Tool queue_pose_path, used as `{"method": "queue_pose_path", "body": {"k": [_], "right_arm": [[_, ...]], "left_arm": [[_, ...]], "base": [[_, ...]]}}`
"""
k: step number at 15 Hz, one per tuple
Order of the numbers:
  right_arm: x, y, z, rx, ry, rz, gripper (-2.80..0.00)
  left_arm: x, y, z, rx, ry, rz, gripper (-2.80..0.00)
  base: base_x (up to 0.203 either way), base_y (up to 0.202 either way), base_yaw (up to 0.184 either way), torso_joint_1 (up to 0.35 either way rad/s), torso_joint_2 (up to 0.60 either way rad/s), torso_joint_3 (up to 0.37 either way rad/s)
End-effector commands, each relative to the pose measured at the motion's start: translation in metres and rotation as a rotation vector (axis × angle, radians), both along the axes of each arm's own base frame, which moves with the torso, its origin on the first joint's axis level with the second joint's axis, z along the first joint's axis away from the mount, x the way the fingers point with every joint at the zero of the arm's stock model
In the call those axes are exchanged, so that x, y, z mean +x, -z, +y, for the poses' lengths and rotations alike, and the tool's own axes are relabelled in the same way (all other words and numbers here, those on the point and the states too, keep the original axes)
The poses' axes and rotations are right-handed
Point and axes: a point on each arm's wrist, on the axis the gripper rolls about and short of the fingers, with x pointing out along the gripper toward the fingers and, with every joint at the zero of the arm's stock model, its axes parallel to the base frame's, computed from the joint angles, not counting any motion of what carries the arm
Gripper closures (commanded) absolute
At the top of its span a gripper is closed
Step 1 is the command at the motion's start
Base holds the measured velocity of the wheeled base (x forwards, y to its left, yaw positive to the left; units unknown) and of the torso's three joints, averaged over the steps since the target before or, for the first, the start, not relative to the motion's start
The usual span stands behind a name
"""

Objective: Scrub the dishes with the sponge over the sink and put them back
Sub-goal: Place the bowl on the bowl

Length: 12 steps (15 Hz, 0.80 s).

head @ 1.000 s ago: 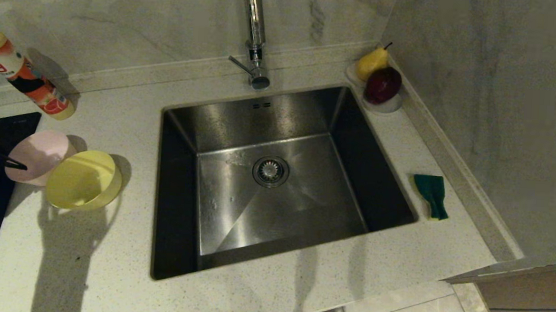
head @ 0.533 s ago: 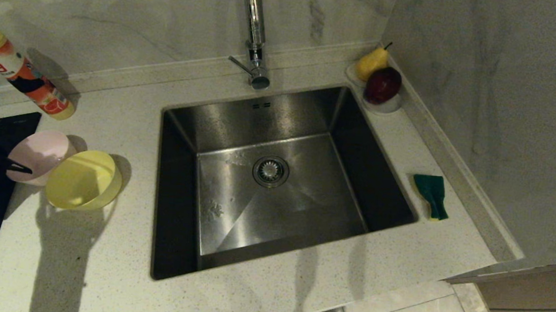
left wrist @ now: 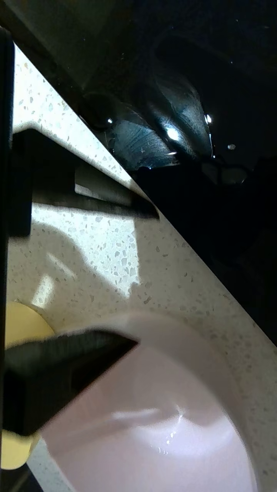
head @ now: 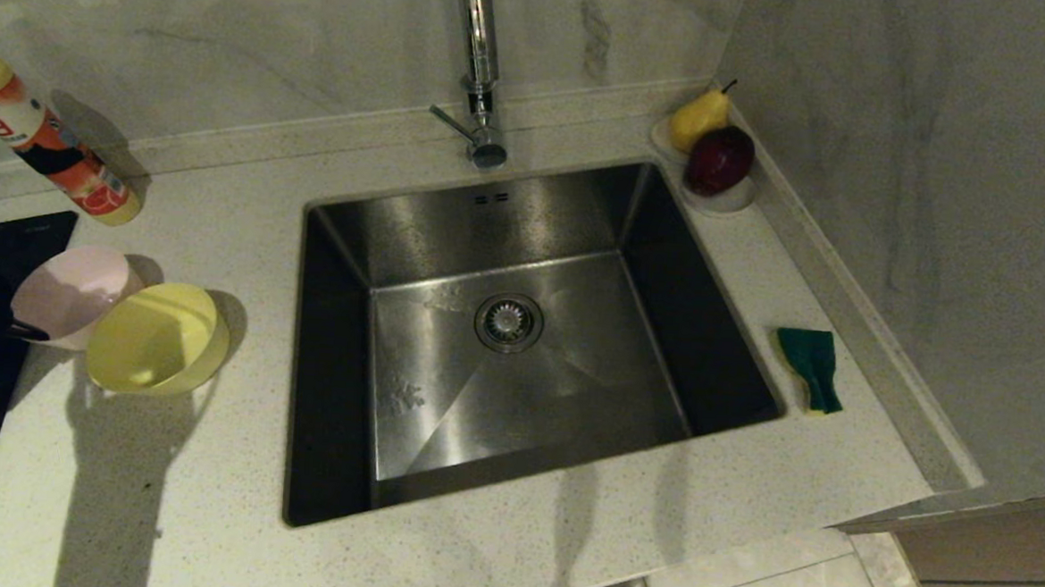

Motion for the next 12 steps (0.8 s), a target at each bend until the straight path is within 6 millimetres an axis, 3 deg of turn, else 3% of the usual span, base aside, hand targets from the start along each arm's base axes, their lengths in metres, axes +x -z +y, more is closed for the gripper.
{"method": "queue_pose_path", "body": {"k": [1,8,12], "right_arm": [[0.000,0.000,0.000,0.000,0.000,0.002,0.00],[0.000,0.000,0.000,0.000,0.000,0.002,0.00],[0.000,0.000,0.000,0.000,0.000,0.002,0.00]], "left_arm": [[0.000,-0.003,0.000,0.002,-0.004,-0.009,0.00],[-0.001,-0.012,0.007,0.026,-0.026,-0.029,0.00],[-0.015,-0.039,0.009,0.066,-0.056,-0.074,0.00]], "base": [[0.000,0.000,0.000,0.000,0.00,0.000],[0.000,0.000,0.000,0.000,0.00,0.000],[0.000,0.000,0.000,0.000,0.00,0.000]]}}
